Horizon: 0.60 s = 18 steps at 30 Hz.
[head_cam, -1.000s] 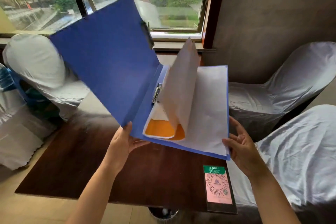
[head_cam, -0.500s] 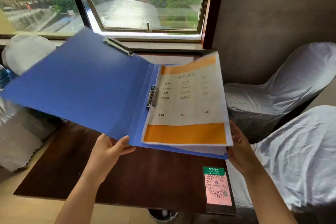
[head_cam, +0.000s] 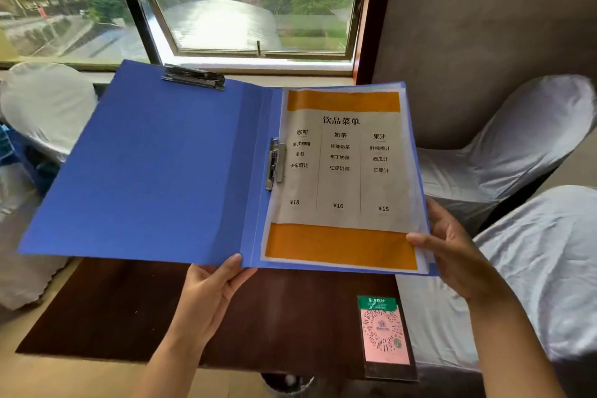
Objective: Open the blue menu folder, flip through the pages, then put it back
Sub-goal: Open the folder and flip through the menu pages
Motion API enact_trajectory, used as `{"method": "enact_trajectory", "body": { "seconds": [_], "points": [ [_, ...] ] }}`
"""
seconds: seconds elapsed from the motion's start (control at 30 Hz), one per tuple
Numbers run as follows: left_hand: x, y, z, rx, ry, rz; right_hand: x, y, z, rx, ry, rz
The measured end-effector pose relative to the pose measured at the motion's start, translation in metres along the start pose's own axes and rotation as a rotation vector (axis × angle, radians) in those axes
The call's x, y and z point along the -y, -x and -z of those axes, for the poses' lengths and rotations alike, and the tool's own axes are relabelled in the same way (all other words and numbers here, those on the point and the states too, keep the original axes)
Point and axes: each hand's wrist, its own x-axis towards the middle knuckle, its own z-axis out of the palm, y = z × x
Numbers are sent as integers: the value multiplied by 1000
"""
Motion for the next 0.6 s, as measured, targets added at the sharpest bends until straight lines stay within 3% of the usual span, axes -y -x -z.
{"method": "enact_trajectory", "body": {
  "seconds": [0.33,0.6],
  "points": [
    [1,4,3,79,14,43,7,-1,-12,-113,287,94],
    [4,5,1,53,81,44,5,-19,-40,-456,747,26]
  ]
}}
